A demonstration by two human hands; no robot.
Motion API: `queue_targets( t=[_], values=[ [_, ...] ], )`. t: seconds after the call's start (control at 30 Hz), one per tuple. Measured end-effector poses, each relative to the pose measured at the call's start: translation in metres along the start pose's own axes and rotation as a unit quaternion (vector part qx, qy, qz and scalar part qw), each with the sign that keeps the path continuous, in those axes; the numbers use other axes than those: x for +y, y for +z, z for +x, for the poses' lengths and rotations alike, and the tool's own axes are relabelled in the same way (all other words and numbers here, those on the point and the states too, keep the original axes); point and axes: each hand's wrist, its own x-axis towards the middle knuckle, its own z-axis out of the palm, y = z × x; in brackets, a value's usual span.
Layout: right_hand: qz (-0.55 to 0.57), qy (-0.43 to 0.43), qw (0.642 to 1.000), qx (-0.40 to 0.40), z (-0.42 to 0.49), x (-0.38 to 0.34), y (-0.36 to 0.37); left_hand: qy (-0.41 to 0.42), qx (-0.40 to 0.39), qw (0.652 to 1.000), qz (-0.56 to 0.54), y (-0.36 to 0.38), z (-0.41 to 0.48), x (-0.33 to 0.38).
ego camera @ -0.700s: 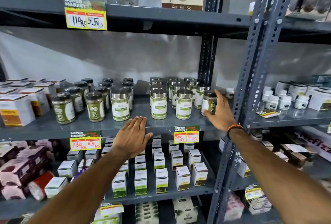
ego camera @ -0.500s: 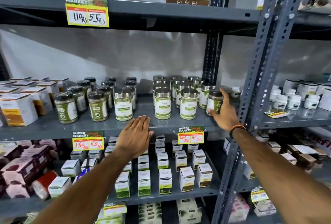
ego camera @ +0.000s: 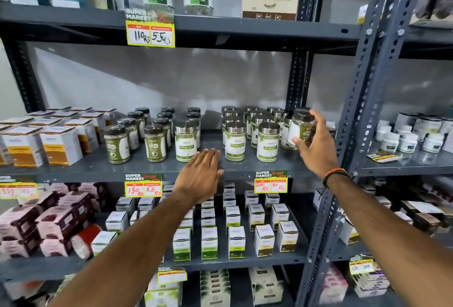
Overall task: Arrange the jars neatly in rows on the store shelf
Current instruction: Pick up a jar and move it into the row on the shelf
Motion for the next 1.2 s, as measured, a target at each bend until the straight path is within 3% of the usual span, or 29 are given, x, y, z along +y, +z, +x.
queue_targets(
  t=[0.3,0.47,0.8,1.2],
  values=[
    [0.097,-0.086,0.989,-0.069,-0.024,-0.132,0.046,-0.041,0.105,0.993,0.042,-0.079,-0.036,-0.083],
    [0.135,-0.094,0.976,-0.142,-0.052,-0.181,0.117,-0.114,0.093,0.987,0.066,-0.072,-0.089,-0.159],
    [0.161,-0.057,0.969,-0.178,-0.079,-0.196,0.216,-0.203,0.04,0.978,0.009,-0.025,-0.138,-0.225],
    [0.116,-0.097,0.978,-0.145,-0.083,-0.193,0.247,-0.191,-0.007,0.981,0.03,0.015,-0.13,-0.258]
  ],
)
